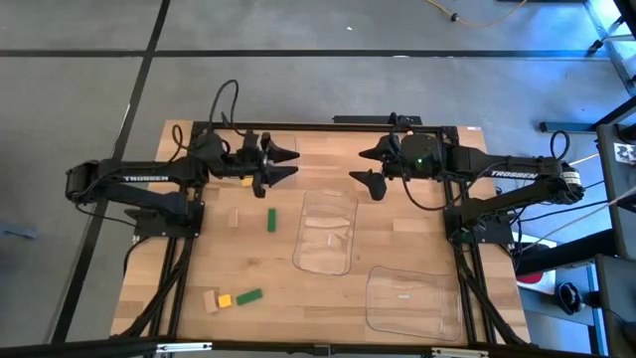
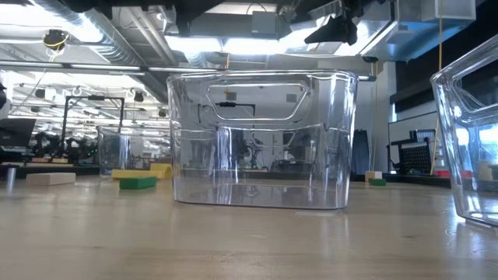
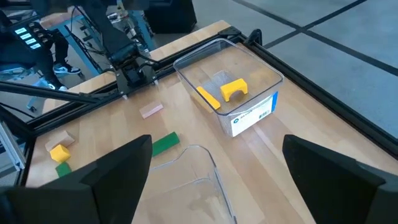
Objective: Sort & place blocks by color
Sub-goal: Put the yellow block into the top transparent bin
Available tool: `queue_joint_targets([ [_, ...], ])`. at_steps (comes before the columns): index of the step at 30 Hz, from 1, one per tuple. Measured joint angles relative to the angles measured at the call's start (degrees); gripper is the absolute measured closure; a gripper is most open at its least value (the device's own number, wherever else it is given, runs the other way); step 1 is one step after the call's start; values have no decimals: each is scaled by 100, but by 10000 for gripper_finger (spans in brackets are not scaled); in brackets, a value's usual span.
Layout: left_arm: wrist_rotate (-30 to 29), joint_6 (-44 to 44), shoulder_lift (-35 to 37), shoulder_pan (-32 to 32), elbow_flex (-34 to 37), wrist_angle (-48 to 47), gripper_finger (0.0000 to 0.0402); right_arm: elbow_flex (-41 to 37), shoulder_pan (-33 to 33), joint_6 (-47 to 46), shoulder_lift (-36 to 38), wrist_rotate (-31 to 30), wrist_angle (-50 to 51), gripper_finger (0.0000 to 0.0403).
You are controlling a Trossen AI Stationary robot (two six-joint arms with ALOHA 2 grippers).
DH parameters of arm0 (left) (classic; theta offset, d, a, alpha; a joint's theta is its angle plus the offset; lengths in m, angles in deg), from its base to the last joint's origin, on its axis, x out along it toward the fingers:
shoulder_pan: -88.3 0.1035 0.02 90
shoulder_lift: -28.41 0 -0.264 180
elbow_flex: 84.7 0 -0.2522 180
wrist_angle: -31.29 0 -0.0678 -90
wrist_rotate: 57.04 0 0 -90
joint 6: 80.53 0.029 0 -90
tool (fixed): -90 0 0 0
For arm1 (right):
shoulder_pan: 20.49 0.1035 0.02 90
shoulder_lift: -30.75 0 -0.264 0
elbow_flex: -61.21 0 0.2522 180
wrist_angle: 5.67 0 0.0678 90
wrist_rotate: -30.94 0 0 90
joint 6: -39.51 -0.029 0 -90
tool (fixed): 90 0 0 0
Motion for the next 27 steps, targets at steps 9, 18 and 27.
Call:
queue_joint_targets([
  [9,-51,445,-7,20,-13,-15,181,2,0,142,7,103,245,40],
  [18,-53,447,-7,20,-13,-19,181,2,24,248,15,103,589,40],
  [27,-53,447,-7,20,-13,-24,181,2,250,277,20,112,922,40],
])
